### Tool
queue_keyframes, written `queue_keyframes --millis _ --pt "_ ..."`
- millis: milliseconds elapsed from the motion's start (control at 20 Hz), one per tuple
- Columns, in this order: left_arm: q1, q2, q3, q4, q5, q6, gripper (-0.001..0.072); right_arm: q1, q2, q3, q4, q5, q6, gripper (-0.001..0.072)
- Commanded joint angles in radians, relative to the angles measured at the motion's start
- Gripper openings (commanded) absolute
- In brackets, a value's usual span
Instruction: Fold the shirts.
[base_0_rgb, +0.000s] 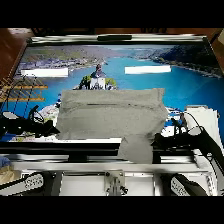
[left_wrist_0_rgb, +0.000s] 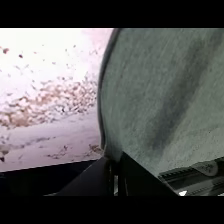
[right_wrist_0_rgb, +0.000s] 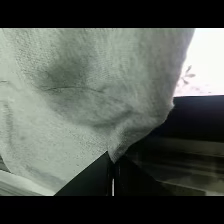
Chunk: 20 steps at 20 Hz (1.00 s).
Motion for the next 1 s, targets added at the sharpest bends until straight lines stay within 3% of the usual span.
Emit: queue_keyframes --millis 0,250,400,600,950 --pt "0.000 0.001 0.079 0.000 -0.092 0.085 0.0035 0.018 0.043 0.131 0.012 0.110 -0.051 0.0087" --pt "0.000 -0.013 0.301 -0.001 -0.142 0.048 0.0035 0.019 0.018 0.405 0.020 0.032 0.019 0.0087" --pt "0.000 -0.083 0.421 -0.017 -0.109 -0.008 0.0035 0.020 -0.123 0.529 0.057 0.005 0.018 0.0087" --pt "-0.018 -0.259 0.621 -0.193 -0.070 -0.046 0.0035 0.039 -0.334 0.699 0.129 -0.113 0.015 0.0087" --pt "-0.100 -0.527 0.897 -0.206 0.019 -0.176 0.0036 0.140 -0.650 0.999 0.130 -0.311 0.073 0.0087"
